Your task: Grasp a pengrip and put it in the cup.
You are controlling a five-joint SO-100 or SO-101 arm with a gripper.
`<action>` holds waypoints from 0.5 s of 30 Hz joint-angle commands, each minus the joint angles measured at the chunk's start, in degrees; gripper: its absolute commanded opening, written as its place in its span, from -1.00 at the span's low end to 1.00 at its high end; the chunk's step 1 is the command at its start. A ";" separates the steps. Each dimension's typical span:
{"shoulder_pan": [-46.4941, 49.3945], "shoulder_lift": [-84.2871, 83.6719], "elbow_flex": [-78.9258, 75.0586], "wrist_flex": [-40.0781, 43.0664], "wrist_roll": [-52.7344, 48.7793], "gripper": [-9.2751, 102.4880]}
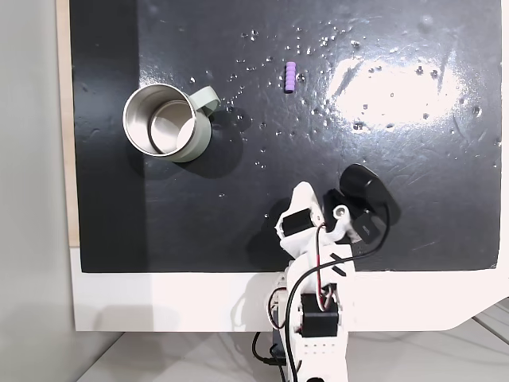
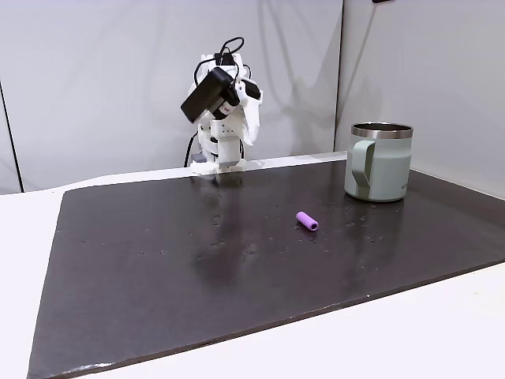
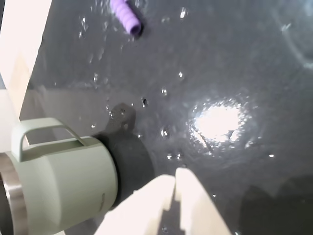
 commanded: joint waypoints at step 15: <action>1.14 -49.04 -48.08 4.13 -23.55 -0.83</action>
